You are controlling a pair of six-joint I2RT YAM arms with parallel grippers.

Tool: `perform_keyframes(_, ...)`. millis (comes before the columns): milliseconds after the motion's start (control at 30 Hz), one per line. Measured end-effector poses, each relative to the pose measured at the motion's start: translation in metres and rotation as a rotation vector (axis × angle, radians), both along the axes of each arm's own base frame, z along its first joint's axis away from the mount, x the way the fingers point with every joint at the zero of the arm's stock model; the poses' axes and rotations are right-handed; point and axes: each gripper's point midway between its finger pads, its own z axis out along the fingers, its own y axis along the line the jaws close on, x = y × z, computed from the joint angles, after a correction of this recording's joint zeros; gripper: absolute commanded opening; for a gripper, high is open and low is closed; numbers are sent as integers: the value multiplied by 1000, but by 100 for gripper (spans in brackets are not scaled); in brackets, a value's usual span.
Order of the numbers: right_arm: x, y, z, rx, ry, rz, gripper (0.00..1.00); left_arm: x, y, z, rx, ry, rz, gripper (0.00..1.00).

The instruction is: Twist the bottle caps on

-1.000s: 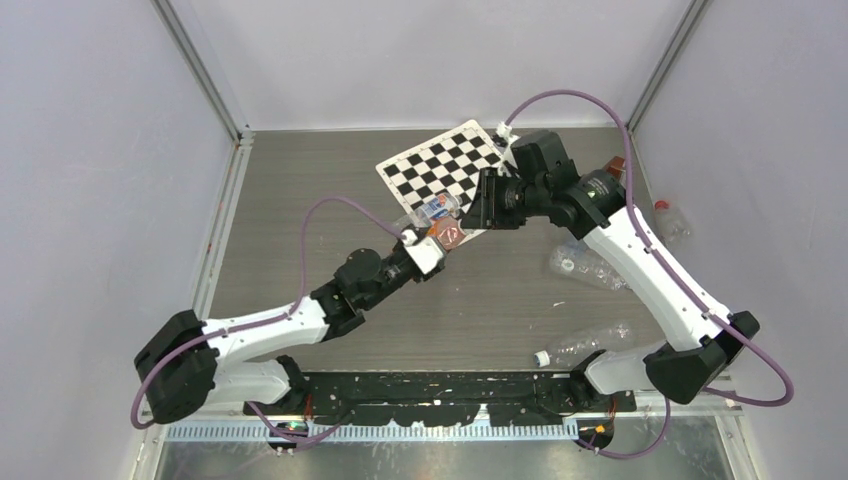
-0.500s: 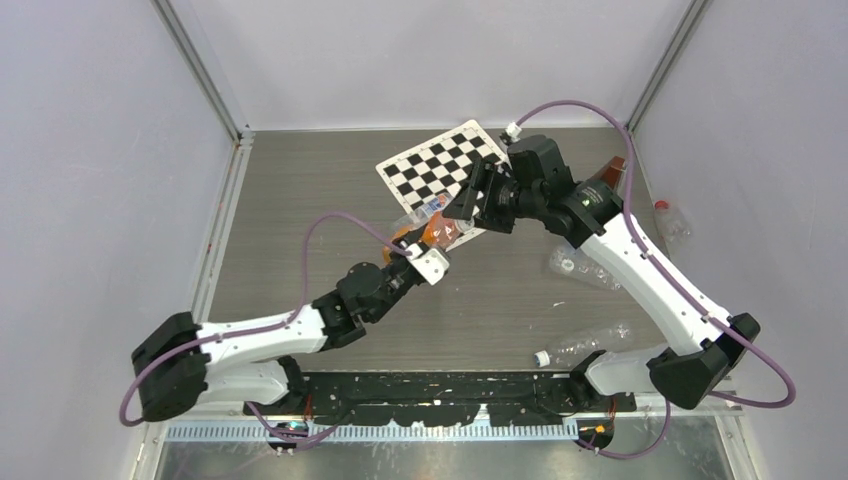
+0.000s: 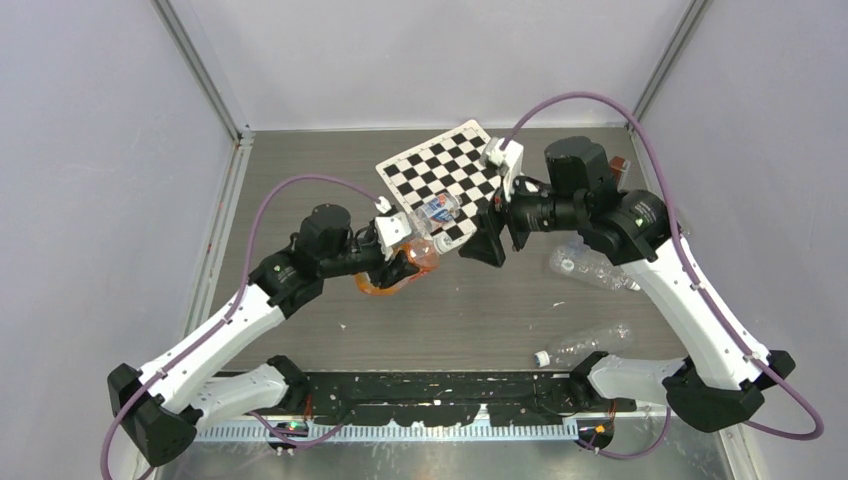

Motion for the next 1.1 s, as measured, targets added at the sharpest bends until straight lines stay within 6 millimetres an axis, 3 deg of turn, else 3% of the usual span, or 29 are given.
perform_keyframes(233,-25,-1,-33,-69,-188,318,72,-41,-12,0,18,227,-217,0)
perform_keyframes(433,-35,4,-35,-61,-325,496,67,-59,-19,-6,26,344,-322,0)
perform_keyframes(800,-49,7,-45,-53,-357,648,53,-73,-20,-3,9,384,-388,0)
perform_keyframes(1100,-54,10,-58,-63,-308,706,47,-74,-23,-1,1,396,-411,0)
